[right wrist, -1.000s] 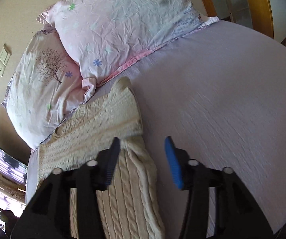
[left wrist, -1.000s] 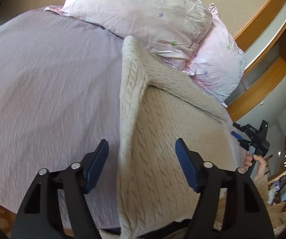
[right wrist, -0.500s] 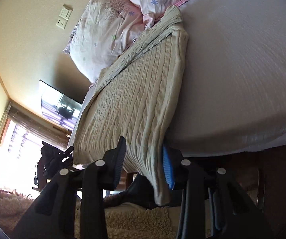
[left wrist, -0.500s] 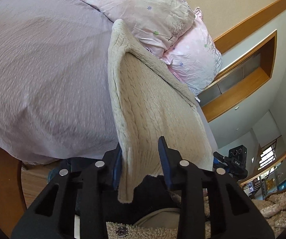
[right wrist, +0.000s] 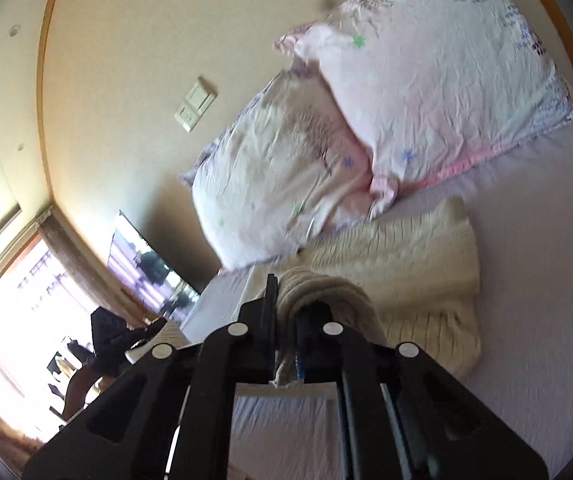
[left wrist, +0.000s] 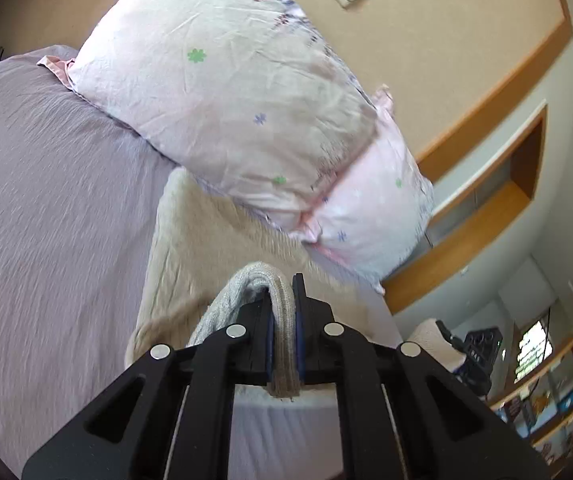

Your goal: Fold small clothes

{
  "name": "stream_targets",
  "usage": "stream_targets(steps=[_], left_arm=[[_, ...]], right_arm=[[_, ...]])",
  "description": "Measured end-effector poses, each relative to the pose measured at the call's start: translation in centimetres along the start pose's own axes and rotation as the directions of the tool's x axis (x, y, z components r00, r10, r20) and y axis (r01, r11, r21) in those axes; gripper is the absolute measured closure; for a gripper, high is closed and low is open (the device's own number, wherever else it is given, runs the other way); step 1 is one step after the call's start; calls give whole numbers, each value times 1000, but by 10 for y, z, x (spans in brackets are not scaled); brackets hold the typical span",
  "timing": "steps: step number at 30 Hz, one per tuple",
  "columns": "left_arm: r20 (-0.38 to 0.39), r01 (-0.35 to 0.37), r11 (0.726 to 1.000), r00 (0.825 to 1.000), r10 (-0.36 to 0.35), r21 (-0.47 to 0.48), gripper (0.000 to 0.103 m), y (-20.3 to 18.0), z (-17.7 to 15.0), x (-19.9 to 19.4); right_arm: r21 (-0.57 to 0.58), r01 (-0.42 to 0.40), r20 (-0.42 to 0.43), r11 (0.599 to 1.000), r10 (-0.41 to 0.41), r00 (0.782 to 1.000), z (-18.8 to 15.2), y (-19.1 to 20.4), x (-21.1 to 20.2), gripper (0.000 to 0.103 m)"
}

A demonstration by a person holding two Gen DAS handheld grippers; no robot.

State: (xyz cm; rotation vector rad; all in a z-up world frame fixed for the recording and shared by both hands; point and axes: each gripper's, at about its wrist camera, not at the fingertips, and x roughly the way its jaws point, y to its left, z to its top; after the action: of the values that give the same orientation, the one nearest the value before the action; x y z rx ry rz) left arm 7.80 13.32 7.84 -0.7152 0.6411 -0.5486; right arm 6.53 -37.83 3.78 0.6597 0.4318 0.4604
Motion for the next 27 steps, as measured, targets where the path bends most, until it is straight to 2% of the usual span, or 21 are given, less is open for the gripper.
stream_targets(steps=[2,4,6,8,9,10,11,12,13,14,15,16,18,20,22,23,26,27], left_arm=[[7,-56,995,998,56,-77,96,17,30,43],[-19,-134,983,991,132,-123,96,36,49,90],[-79,-207,967,977,197,-147,96,54,56,128],[-110,-238,957,969,222,-163,96,65,58,148],[-111,-239,957,969,223,-165,96,67,59,151],[-111,-228,960,971,212,-164,94,68,60,150],[-105,-220,962,973,205,-163,91,67,62,147],[-108,-210,965,975,195,-160,70,67,64,142],[-110,-199,968,977,183,-153,33,65,65,135],[-95,-196,970,978,184,-141,19,63,67,125],[-68,-212,970,976,205,-123,11,61,68,115],[-49,-225,970,974,222,-96,11,59,68,105],[-70,-246,968,968,242,-56,11,62,62,94],[-131,-269,961,957,260,-57,21,74,56,93],[-204,-262,961,949,240,-89,34,89,47,98],[-229,-254,961,947,224,-112,36,96,42,101],[-248,-219,968,951,184,-124,46,99,33,108],[-264,-201,970,951,160,-135,59,100,30,111]], right_arm=[[79,94,8,992,-95,995,17,-28,37,96],[122,254,-17,959,-254,967,23,-60,77,96],[184,358,-80,916,-349,934,19,-87,106,96],[249,414,-150,875,-388,909,15,-108,124,88],[266,410,-153,872,-381,912,15,-112,128,85],[265,396,-134,879,-374,918,16,-112,127,75],[249,386,-108,888,-371,922,17,-108,125,58],[227,389,-72,893,-383,921,17,-103,121,47],[204,412,-32,888,-414,910,19,-96,114,21],[184,432,13,883,-442,897,21,-89,108,3],[163,432,62,887,-447,893,21,-81,98,2],[141,422,92,895,-437,895,22,-76,92,2],[123,404,129,906,-418,899,24,-72,84,2],[131,378,123,917,-393,911,24,-74,82,2],[146,352,90,924,-367,926,23,-78,87,2],[147,349,78,925,-363,929,22,-78,90,2],[143,344,57,928,-354,933,21,-76,97,2],[141,338,57,931,-348,936,20,-73,93,2]])
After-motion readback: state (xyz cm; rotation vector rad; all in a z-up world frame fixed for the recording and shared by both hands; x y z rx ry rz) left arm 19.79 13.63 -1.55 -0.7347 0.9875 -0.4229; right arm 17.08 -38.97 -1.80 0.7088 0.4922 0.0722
